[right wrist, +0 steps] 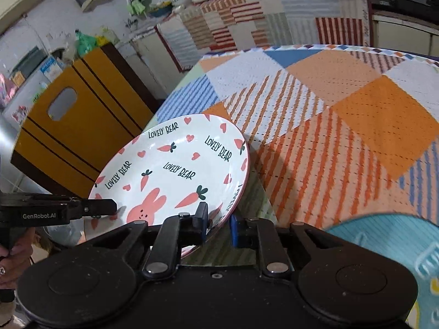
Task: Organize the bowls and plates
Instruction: 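Lift the bunny plate with both tools and carry it over the egg plate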
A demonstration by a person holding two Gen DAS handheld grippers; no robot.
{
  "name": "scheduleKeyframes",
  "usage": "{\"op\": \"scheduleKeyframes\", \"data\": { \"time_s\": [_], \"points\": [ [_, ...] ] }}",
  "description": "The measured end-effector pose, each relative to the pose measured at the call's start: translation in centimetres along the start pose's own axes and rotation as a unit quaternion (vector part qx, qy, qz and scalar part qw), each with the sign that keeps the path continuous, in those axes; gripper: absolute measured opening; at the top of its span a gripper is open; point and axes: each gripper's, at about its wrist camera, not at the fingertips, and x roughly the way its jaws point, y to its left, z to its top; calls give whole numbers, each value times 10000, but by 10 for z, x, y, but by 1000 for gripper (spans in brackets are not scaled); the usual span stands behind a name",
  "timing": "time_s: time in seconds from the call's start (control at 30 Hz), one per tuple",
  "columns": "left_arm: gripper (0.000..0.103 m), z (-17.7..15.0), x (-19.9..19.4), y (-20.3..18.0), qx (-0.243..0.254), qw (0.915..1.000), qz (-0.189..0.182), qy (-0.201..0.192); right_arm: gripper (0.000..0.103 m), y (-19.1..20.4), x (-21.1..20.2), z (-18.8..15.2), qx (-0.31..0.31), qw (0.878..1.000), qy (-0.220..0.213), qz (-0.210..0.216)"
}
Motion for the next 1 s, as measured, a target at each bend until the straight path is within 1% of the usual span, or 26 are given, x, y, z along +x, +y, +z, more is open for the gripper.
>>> {"op": "scheduleKeyframes", "data": {
  "time_s": [0.2,0.37,0.47,0.6,0.73,0.9,1.0],
  "points": [
    [19,-1,-40,-30,400,9988,-160,-253,21,8,-55,-17,-31,9989,-477,0],
    [19,-7,-60,-53,618,9971,-377,-247,21,15,-100,-39,37,9959,-900,-87],
    [19,-12,-67,-72,797,9954,-472,-251,22,13,-120,-50,133,9943,-1047,-157],
    [19,-23,-69,-99,991,9931,-594,-215,22,5,-143,-64,120,9937,-1070,-320],
    [19,-35,-62,-120,1120,9912,-696,-107,22,-7,-162,-80,202,9930,-1072,-446],
    [19,-48,-47,-138,1167,9898,-806,129,22,-25,-171,-101,421,9923,-1017,-569],
    [20,-55,-36,-148,1235,9889,-795,215,22,-36,-173,-111,554,9920,-954,-618]
  ]
}}
